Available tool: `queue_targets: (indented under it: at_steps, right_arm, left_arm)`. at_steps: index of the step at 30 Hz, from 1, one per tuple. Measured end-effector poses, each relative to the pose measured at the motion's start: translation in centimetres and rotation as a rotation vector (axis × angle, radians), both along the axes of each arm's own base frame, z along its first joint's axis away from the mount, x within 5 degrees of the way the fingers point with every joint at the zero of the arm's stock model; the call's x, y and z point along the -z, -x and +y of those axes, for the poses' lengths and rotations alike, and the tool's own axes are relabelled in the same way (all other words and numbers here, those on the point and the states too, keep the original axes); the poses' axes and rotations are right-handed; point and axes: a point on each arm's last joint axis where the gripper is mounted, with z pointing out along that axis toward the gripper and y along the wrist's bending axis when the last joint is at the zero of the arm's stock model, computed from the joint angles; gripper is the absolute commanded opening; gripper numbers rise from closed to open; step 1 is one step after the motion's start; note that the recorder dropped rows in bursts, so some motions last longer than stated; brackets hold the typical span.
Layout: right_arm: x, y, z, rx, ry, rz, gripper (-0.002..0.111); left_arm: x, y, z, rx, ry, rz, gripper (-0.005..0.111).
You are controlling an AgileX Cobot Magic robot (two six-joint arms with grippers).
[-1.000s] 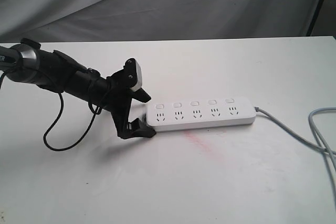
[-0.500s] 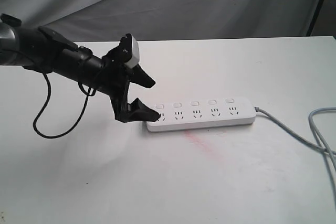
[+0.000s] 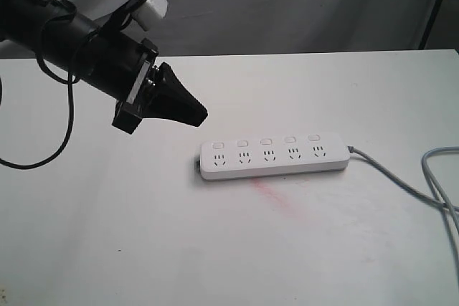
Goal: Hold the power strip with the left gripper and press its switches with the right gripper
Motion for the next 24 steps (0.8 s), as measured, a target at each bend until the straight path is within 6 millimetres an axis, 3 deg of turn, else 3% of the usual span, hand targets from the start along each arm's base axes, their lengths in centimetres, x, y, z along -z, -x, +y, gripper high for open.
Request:
queue_targets:
  at_steps: [17, 24]
  right_arm:
    - [0.0, 0.0, 0.0, 0.000, 0.000, 0.000, 0.000]
    - [0.0, 0.0, 0.0, 0.000, 0.000, 0.000, 0.000]
  left_arm:
    - [-0.2, 0.1, 0.0, -0.027, -0.002, 0.034, 0.000]
    - [-2.7, -1.9, 0.7, -0.480, 0.014, 0.004, 0.000]
